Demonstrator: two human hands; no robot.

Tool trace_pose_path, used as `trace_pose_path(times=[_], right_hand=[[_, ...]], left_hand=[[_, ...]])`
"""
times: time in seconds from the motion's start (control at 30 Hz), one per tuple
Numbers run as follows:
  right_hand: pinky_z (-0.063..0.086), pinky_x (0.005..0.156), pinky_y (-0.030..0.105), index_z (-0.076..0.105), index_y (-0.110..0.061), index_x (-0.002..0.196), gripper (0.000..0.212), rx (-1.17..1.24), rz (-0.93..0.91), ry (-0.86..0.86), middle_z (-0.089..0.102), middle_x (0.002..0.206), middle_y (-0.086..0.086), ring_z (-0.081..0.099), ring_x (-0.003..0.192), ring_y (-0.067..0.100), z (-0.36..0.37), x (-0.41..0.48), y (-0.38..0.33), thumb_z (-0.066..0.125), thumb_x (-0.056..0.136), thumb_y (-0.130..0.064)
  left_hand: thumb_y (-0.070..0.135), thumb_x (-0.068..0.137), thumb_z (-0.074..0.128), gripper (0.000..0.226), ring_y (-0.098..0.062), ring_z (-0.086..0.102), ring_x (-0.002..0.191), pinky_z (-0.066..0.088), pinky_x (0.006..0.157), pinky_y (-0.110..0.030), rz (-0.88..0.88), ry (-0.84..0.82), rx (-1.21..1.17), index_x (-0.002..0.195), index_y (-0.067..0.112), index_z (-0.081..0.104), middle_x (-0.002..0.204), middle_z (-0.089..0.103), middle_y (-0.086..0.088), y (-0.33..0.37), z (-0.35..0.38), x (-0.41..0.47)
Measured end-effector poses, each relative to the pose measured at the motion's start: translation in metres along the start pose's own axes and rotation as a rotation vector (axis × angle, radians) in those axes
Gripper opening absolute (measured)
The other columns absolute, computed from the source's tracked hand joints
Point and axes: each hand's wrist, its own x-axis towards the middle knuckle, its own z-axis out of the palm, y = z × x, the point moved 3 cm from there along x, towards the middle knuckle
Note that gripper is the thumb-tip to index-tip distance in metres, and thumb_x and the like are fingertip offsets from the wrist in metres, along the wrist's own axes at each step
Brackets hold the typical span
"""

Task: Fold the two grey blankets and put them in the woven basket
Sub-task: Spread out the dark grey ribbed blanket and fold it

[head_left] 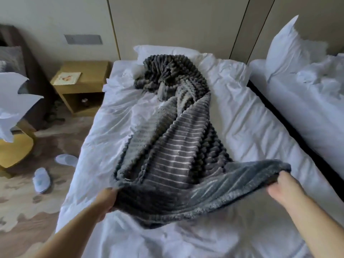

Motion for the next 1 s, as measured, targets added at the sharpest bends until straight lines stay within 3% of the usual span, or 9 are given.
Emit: trace_pose_path(times=[0.1, 0.2, 0.3, 0.4, 0.57, 0.7, 0.83, 0.93, 1.0], right_hand=[[0.047, 0.092, 0.049, 0.056, -0.022, 0.124, 0.035, 0.217, -0.107, -0.170, 0.063, 0.119, 0.008, 0.061, 0.104, 0.030, 0.020, -0.009, -0.031, 0.035, 0.101, -0.036], [0.049, 0.077, 0.036, 0.064, -0.031, 0.100, 0.020, -0.063, -0.289, -0.154, 0.067, 0.095, -0.002, 0.063, 0.086, 0.019, 0.019, -0.022, -0.030, 0.046, 0.098, -0.024], [0.046, 0.068, 0.027, 0.066, -0.013, 0.101, 0.018, -0.844, -0.340, -0.173, 0.069, 0.089, 0.008, 0.063, 0.080, 0.020, -0.016, -0.014, 0.031, 0.065, 0.085, -0.005], [0.045, 0.071, 0.025, 0.061, 0.000, 0.113, 0.036, -1.622, 0.087, -0.390, 0.065, 0.112, 0.014, 0.061, 0.102, 0.022, -0.081, 0.002, 0.128, 0.064, 0.078, -0.008], [0.038, 0.078, 0.013, 0.061, -0.010, 0.126, 0.045, -2.060, 0.347, -0.567, 0.059, 0.123, -0.003, 0.055, 0.105, 0.007, -0.111, -0.001, 0.176, 0.067, 0.083, -0.023], [0.039, 0.071, 0.023, 0.055, -0.010, 0.092, 0.009, -1.912, 0.140, -0.493, 0.052, 0.095, 0.005, 0.053, 0.098, 0.020, -0.041, 0.028, 0.120, 0.049, 0.095, -0.015], [0.038, 0.065, 0.033, 0.059, -0.006, 0.110, 0.025, -1.390, -0.422, 0.108, 0.054, 0.111, 0.020, 0.050, 0.081, 0.034, 0.020, 0.050, 0.057, 0.042, 0.091, -0.006], [0.043, 0.073, 0.035, 0.056, -0.006, 0.114, 0.024, -1.468, -0.449, 0.014, 0.050, 0.119, 0.018, 0.052, 0.083, 0.033, 0.032, 0.046, 0.080, 0.045, 0.093, -0.009], [0.042, 0.077, 0.028, 0.052, -0.004, 0.126, 0.031, -1.825, -0.079, -0.365, 0.056, 0.120, 0.015, 0.057, 0.101, 0.031, 0.028, 0.047, 0.124, 0.044, 0.098, -0.016]], left_hand=[[0.007, 0.084, 0.035, 0.025, -0.030, 0.062, 0.050, 0.049, 0.042, -0.024, 0.029, -0.024, -0.465, 0.085, 0.000, 0.059, 0.064, 0.066, -0.018, 0.046, 0.005, -0.016], [0.045, 0.092, 0.045, 0.038, -0.025, 0.063, 0.065, 0.043, 0.050, -0.025, 0.120, -0.135, -0.492, 0.095, 0.012, 0.065, 0.079, 0.071, -0.013, 0.070, 0.008, -0.033], [0.032, 0.092, 0.059, 0.025, -0.028, 0.064, 0.086, 0.049, 0.062, -0.032, 0.303, -0.010, 0.222, 0.107, 0.012, 0.064, 0.104, 0.070, -0.016, 0.030, 0.013, -0.032], [0.022, 0.099, 0.039, 0.037, -0.027, 0.057, 0.117, 0.043, 0.094, -0.029, 0.159, -0.092, 1.044, 0.126, 0.002, 0.055, 0.128, 0.059, -0.017, -0.058, 0.008, -0.024], [0.027, 0.095, 0.043, 0.043, -0.019, 0.048, 0.123, 0.037, 0.099, -0.021, -0.191, -0.278, 1.115, 0.134, 0.011, 0.050, 0.139, 0.048, -0.008, -0.115, -0.005, -0.031], [0.020, 0.094, 0.050, 0.033, -0.036, 0.058, 0.108, 0.045, 0.090, -0.036, 0.005, 0.123, 0.664, 0.116, -0.002, 0.060, 0.120, 0.060, -0.025, -0.052, 0.006, 0.010], [0.006, 0.082, 0.047, 0.053, -0.039, 0.057, 0.106, 0.045, 0.083, -0.041, 0.372, 0.386, 0.651, 0.135, 0.016, 0.047, 0.127, 0.052, -0.017, 0.006, 0.023, 0.031], [0.001, 0.077, 0.044, 0.072, -0.031, 0.058, 0.110, 0.048, 0.084, -0.036, 0.502, 0.122, 0.954, 0.139, 0.036, 0.043, 0.136, 0.048, -0.001, 0.005, 0.055, 0.033], [0.004, 0.089, 0.039, 0.050, -0.031, 0.056, 0.116, 0.043, 0.094, -0.033, 0.385, -0.306, 1.277, 0.134, 0.022, 0.052, 0.134, 0.055, -0.008, -0.018, 0.084, 0.034]])
